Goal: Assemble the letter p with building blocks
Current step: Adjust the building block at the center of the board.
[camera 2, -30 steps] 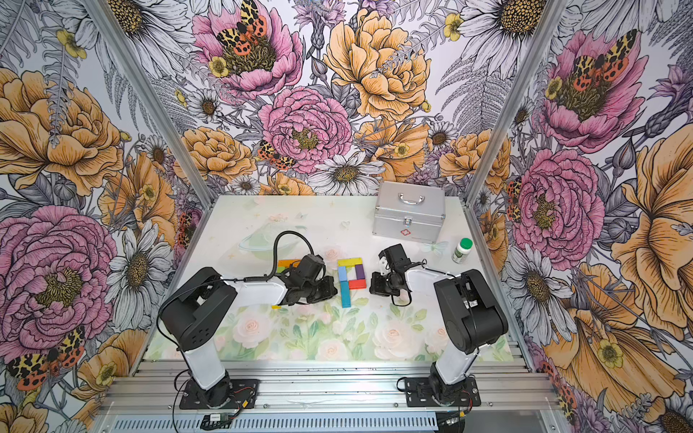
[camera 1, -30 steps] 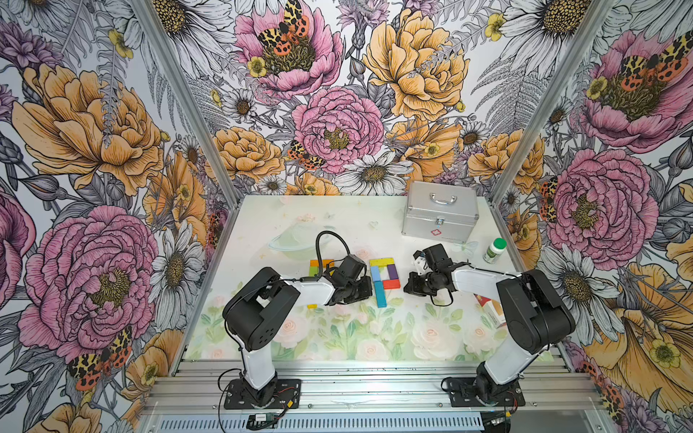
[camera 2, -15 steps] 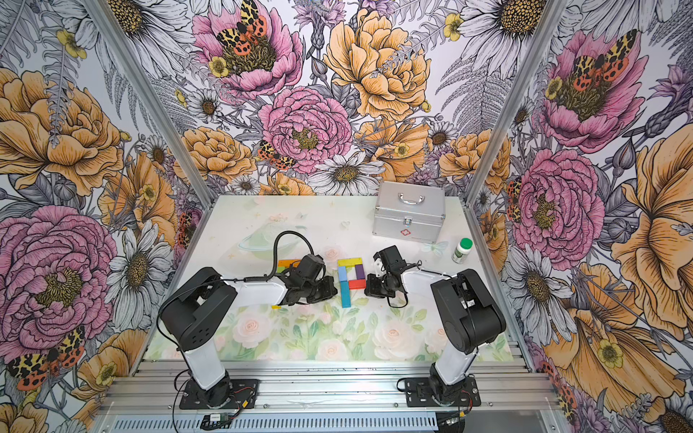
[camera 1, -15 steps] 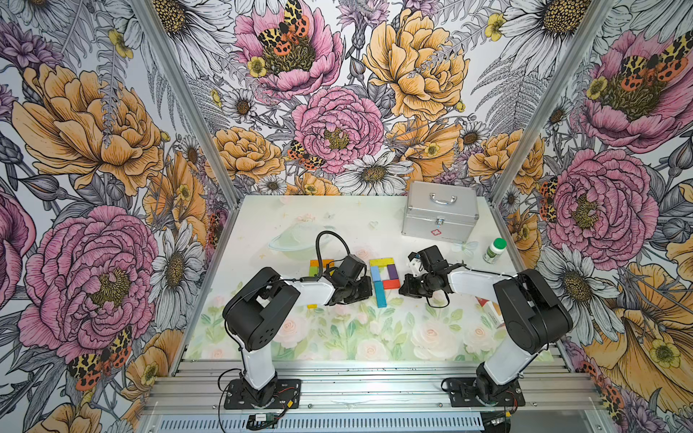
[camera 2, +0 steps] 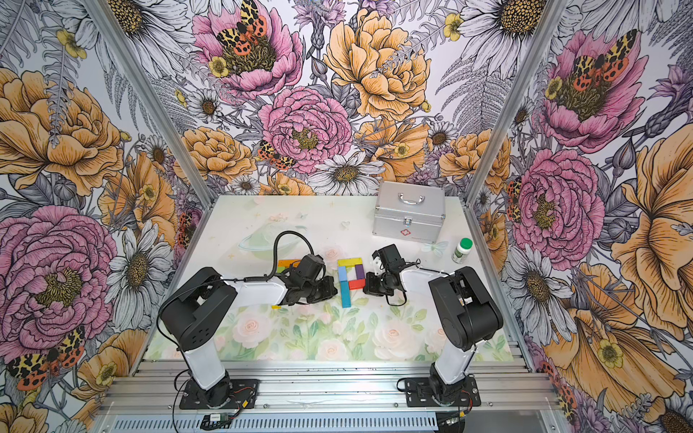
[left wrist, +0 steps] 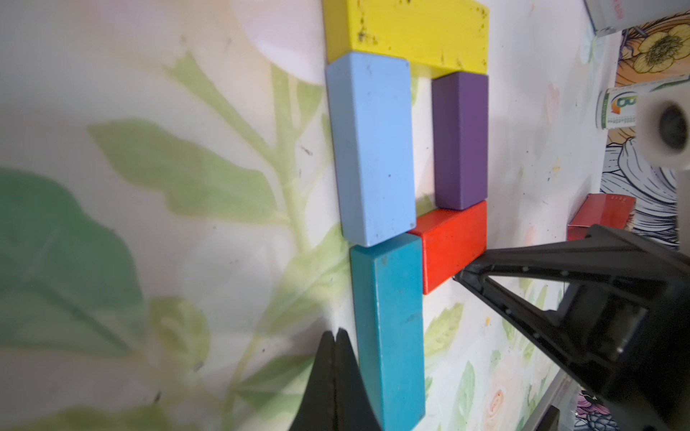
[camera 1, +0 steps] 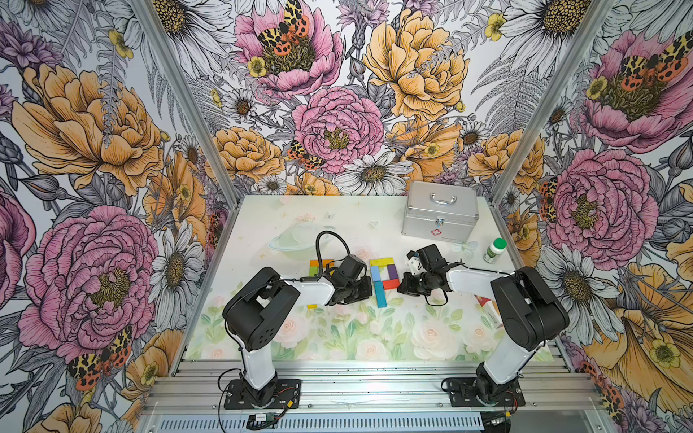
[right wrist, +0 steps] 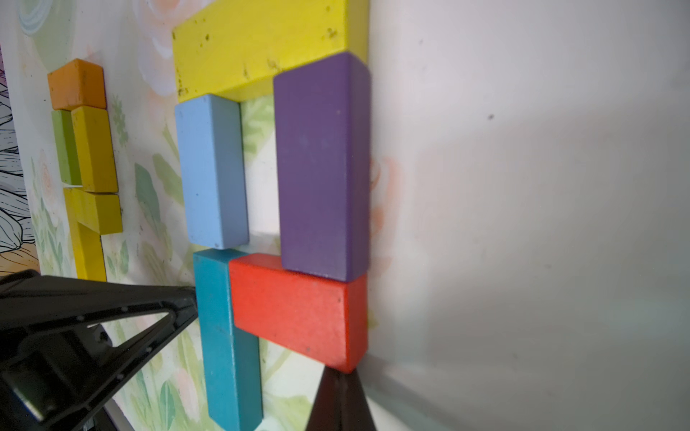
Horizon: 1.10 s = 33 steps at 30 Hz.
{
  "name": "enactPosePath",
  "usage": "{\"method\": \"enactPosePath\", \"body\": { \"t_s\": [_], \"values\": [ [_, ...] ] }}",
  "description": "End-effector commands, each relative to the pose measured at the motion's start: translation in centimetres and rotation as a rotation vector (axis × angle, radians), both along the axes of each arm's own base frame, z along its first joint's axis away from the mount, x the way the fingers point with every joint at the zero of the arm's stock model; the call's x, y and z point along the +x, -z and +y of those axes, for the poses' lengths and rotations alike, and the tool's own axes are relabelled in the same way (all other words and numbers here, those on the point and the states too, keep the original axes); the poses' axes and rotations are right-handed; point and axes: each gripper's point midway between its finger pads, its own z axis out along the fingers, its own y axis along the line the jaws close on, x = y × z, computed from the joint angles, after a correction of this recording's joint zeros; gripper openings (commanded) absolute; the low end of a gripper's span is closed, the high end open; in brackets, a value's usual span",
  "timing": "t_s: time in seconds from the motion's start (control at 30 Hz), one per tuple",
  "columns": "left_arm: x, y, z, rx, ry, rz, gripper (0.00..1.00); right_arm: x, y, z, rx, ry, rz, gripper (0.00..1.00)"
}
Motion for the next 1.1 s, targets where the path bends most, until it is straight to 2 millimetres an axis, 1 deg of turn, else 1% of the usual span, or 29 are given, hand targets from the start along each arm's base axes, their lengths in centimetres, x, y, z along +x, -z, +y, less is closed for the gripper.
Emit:
{"method": "enactPosePath", "body": {
  "t_s": [0.0, 0.1, 0.3, 0.6, 0.87, 0.93, 0.97, 1.07],
  "values": [
    [0.3, -0.3, -0.3, -0.014, 0.009, -0.008, 0.0, -1.4, 2.8, -1.2, -0.085, 0.017, 0.083, 0.0],
    [0.3, -0.3, -0.3, -0.015, 0.008, -0.008, 0.0, -1.6, 2.6, -1.1, -0.076, 0.015, 0.083, 0.0],
    [0.4, -0.5, -0.5, -0.021, 0.012, -0.013, 0.0, -2.6, 2.4, -0.7, -0.075, 0.001, 0.084, 0.0],
    [0.3, -0.3, -0.3, -0.015, 0.008, -0.01, 0.0, -2.8, 2.2, 1.5, -0.05, -0.027, 0.077, 0.0],
    [0.2, -0.2, -0.2, -0.019, 0.005, -0.01, 0.0, -2.7, 2.6, 1.8, -0.058, -0.032, 0.081, 0.0],
    [0.3, -0.7, -0.1, -0.023, -0.002, -0.03, 0.0, -2.6, 2.2, 1.9, -0.054, -0.03, 0.072, 0.0],
    [0.5, -1.2, 0.2, -0.019, -0.009, -0.051, 0.0, -2.5, 1.7, 1.9, -0.05, -0.028, 0.061, 0.0],
    [0.9, -3.8, 1.0, -0.009, -0.031, -0.15, 0.0, -2.1, -0.6, 1.8, -0.037, -0.024, 0.004, 0.0]
  ]
}}
